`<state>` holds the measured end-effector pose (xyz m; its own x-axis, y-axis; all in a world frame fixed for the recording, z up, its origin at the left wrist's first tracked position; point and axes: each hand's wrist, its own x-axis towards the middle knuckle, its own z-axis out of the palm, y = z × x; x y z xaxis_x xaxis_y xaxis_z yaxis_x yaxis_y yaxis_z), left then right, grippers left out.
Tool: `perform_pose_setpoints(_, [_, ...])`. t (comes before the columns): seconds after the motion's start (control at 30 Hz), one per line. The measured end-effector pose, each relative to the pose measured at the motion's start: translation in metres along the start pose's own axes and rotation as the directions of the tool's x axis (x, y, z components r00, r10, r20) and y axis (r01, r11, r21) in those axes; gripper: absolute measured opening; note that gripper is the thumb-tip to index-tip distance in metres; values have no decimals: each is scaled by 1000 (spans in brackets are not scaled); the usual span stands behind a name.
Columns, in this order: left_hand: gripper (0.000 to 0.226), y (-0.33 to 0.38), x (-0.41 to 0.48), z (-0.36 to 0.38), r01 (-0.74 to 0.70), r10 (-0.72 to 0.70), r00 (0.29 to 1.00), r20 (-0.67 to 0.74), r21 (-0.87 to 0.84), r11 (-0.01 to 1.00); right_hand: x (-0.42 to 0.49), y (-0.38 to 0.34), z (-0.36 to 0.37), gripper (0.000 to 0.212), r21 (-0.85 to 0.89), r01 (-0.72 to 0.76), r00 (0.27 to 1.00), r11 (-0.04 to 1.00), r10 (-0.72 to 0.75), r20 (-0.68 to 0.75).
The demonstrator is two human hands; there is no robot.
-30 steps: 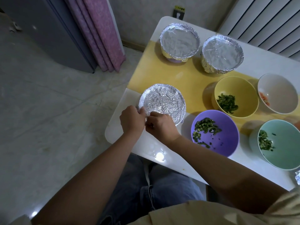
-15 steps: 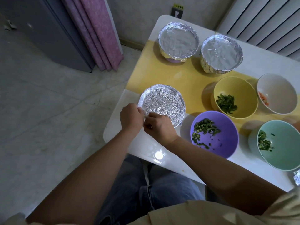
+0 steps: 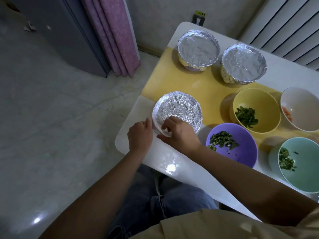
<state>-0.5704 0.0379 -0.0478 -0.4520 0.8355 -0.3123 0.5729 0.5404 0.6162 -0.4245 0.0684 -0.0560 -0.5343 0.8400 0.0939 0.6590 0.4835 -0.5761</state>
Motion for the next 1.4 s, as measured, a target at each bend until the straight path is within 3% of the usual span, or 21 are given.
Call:
perform_pose_setpoints(0.13, [50, 6, -9, 12, -22, 20, 999, 31, 48, 999, -6, 4, 0, 28, -116, 31, 999, 993, -26, 48])
perform_pose_setpoints(0.23, [41, 9, -1, 23, 13, -15, 1000, 26, 70, 997, -6, 1, 2, 9, -127, 51, 998, 991, -47, 39])
perform_pose_setpoints(0.47, [37, 13, 10, 32, 35, -37, 999, 11, 142, 989, -2, -7, 1, 20, -132, 91, 995, 987, -86, 41])
perform_pose_setpoints(0.73, [35, 10, 18, 29, 107, -118, 985, 125, 92, 990, -1, -2, 5, 19, -119, 129, 992, 985, -129, 6])
perform_pose_setpoints(0.97, [50, 6, 28, 22, 188, -151, 946, 287, -107, 976, -2, 4, 12, 12, -32, 93, 995, 995, -93, -22])
perform_pose_setpoints(1.13, [32, 12, 35, 14, 184, -140, 939, 314, -115, 976, -3, 4, 6, 17, -8, 68, 998, 998, -68, 12])
perform_pose_setpoints(1.23, [43, 13, 39, 11, 153, -104, 950, 294, -147, 977, -6, 9, -2, 29, -36, 58, 997, 998, -56, 44])
perform_pose_setpoints(1.3, [53, 10, 41, 13, 123, -79, 959, 271, -148, 981, -7, 10, -3, 21, -56, 58, 997, 997, -55, 53])
perform_pose_setpoints(1.4, [61, 8, 33, 15, 188, -148, 962, 231, -163, 969, -5, 6, 2, 14, -67, 88, 996, 994, -86, 38])
